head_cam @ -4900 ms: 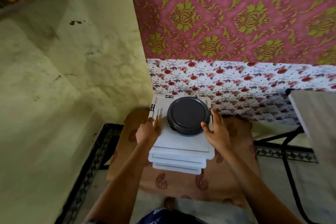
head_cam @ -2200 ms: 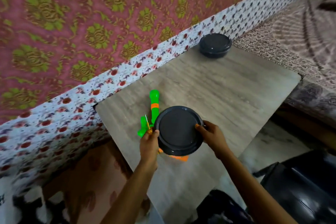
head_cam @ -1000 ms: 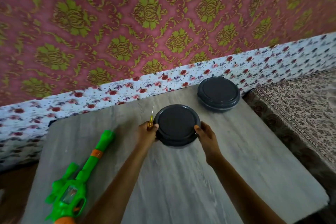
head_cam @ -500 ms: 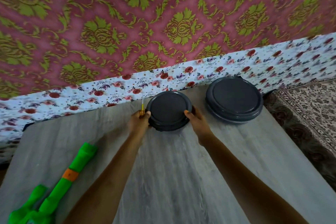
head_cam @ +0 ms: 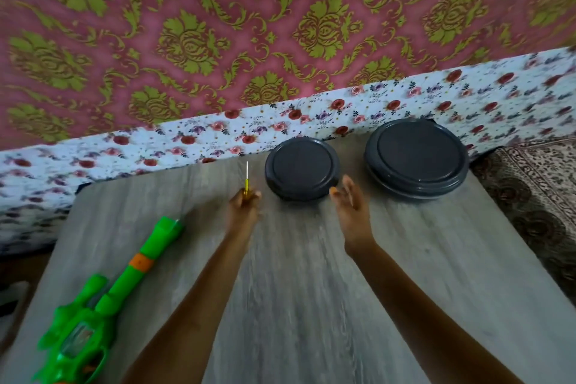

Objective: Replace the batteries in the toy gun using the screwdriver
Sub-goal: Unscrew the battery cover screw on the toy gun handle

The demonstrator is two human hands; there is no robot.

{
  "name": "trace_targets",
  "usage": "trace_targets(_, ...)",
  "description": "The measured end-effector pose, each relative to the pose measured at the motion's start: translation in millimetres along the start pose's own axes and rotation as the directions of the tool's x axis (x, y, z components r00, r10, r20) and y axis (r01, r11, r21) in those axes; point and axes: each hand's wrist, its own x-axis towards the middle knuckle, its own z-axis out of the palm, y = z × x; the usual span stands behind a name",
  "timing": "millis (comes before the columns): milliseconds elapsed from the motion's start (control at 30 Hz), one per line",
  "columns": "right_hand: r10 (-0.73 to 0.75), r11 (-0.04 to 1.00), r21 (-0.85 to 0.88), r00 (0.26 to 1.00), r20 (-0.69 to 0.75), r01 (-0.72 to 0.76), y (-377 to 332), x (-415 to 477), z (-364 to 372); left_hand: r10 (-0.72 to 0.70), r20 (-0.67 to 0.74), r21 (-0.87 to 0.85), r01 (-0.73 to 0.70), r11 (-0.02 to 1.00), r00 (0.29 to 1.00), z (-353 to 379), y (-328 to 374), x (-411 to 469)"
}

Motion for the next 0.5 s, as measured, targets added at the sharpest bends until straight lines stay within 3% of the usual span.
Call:
trace_targets(167,-0.035,0.972,-0.23,0.997,0.074,0.051,41.6,-59.5,-8.1,-0.011,-0.022,0.098,0.013,0.995,1.0,-23.4,-35.5,-41.4)
trace_targets(300,-0.123,0.888,-0.427,0.983,0.135,0.169,47.3,-71.9,-10.7,-0.019,0.018,0.137,0.016,0.991,1.0,-25.3,-40.3,-52.4)
trace_targets(500,-0.171,0.85,-0.432,0.934,0.313,0.3,68.6,-106.9,20.4,0.115,-0.029,0.171,-0.109,0.979,0.993,-97.0,-61.6,-81.6)
